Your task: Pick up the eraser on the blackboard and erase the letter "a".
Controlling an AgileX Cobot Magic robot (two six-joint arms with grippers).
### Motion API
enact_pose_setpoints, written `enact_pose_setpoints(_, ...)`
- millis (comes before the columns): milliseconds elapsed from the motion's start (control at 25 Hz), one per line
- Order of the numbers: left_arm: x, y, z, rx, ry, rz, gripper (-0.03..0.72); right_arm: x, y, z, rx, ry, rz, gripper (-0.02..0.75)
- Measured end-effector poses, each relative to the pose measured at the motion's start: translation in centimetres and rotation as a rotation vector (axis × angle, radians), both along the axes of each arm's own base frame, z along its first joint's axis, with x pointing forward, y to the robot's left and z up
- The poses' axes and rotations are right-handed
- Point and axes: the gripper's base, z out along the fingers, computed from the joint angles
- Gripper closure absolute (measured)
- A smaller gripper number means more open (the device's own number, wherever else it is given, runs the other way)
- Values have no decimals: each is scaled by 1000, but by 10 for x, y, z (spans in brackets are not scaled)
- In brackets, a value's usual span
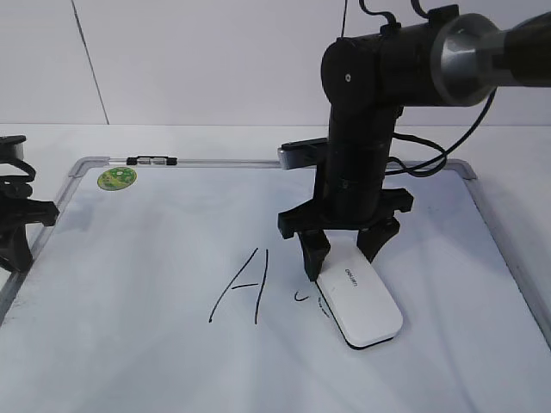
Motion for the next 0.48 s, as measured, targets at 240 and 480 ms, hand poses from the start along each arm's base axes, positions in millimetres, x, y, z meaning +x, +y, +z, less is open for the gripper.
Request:
enact_pose_setpoints(240, 0, 0, 0, 0, 0, 0, 655, -6, 10, 0, -5, -3, 33, 208)
enact_pose_setpoints(480, 0, 0, 0, 0, 0, 0, 655, -19, 30, 0, -9, -8, 101, 208)
